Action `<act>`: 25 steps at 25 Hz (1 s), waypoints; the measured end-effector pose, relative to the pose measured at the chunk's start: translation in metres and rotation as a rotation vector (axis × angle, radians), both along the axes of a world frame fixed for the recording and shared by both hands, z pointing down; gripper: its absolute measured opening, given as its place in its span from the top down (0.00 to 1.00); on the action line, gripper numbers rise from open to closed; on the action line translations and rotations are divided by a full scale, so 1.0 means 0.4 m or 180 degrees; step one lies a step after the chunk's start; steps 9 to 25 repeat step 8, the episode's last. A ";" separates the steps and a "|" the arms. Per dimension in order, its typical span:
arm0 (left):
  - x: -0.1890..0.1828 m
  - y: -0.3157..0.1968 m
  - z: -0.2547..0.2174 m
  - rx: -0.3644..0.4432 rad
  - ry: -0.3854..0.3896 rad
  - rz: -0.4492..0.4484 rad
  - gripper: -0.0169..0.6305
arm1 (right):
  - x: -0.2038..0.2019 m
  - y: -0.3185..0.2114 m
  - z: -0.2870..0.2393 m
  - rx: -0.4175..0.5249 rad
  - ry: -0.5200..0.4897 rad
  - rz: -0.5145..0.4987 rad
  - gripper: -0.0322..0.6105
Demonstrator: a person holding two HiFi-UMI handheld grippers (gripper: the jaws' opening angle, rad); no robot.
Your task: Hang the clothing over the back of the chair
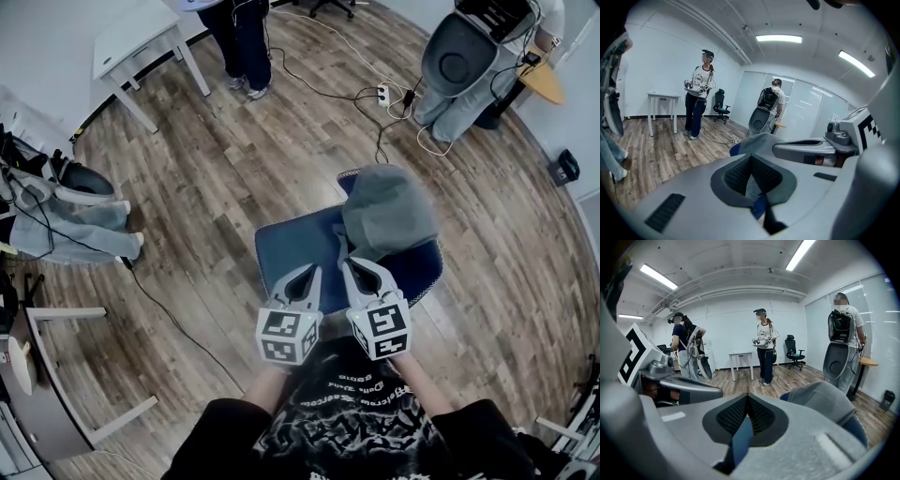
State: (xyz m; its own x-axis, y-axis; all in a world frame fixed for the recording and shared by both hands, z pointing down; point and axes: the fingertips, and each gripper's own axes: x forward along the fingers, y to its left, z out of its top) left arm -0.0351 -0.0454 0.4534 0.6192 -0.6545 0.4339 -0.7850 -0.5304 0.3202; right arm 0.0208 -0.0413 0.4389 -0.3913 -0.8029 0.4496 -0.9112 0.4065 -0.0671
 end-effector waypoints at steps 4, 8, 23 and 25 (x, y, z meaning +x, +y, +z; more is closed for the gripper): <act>0.012 -0.002 0.004 -0.0017 -0.0010 0.0009 0.96 | 0.007 0.002 0.003 -0.0025 -0.0007 0.0006 0.94; 0.020 0.000 0.003 -0.0021 -0.0029 0.0021 0.96 | 0.009 0.006 0.000 -0.0046 -0.0019 0.0005 0.94; 0.020 0.000 0.003 -0.0021 -0.0029 0.0021 0.96 | 0.009 0.006 0.000 -0.0046 -0.0019 0.0005 0.94; 0.020 0.000 0.003 -0.0021 -0.0029 0.0021 0.96 | 0.009 0.006 0.000 -0.0046 -0.0019 0.0005 0.94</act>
